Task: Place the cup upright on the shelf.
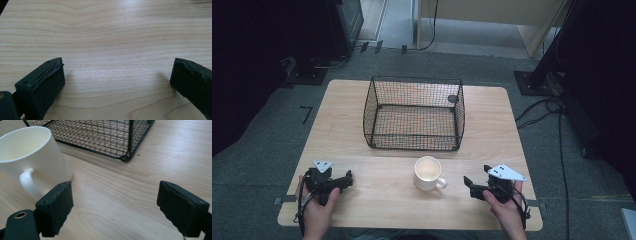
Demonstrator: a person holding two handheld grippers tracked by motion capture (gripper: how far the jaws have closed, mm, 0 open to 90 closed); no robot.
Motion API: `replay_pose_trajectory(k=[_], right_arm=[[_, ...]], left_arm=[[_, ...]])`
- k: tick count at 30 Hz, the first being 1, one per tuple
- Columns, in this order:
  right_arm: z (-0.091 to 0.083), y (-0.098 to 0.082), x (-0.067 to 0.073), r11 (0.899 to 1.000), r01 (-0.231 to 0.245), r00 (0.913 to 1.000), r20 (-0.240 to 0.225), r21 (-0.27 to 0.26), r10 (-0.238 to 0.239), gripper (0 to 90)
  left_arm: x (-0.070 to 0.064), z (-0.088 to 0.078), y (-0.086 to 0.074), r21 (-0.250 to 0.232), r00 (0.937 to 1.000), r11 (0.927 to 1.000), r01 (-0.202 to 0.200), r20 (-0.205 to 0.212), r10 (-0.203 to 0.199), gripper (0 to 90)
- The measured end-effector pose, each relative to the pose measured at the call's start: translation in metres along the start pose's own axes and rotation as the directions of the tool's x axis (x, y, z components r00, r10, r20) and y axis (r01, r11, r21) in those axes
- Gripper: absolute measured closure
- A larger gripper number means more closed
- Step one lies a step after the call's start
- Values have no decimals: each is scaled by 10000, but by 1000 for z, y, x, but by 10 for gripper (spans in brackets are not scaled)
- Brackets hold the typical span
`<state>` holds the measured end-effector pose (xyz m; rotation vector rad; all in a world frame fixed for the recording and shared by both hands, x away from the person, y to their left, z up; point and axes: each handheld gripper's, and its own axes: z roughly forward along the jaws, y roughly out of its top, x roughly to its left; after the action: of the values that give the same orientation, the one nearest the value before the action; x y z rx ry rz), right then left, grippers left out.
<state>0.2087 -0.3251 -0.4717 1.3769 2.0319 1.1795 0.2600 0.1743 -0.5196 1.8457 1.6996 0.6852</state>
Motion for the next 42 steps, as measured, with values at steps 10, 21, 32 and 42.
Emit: replay_pose_trajectory(k=[10,21,32,42], right_arm=[[6,3,22,9997,235,9929,-1169,-3,-234,135],[19,4,45,9983,580,9769,-2066,86,-550,258],[29,1,56,9941,1062,9540,-2842,224,-955,662],[37,2,64,9906,1315,9586,-2591,367,-1177,775]], left_arm=[[0,0,0,1,10000,10000,-1,-1,1,0],[0,0,0,0,10000,10000,-1,-1,1,0],[0,0,0,0,10000,10000,-1,-1,1,0],[0,0,0,0,10000,10000,-3,-1,3,0]])
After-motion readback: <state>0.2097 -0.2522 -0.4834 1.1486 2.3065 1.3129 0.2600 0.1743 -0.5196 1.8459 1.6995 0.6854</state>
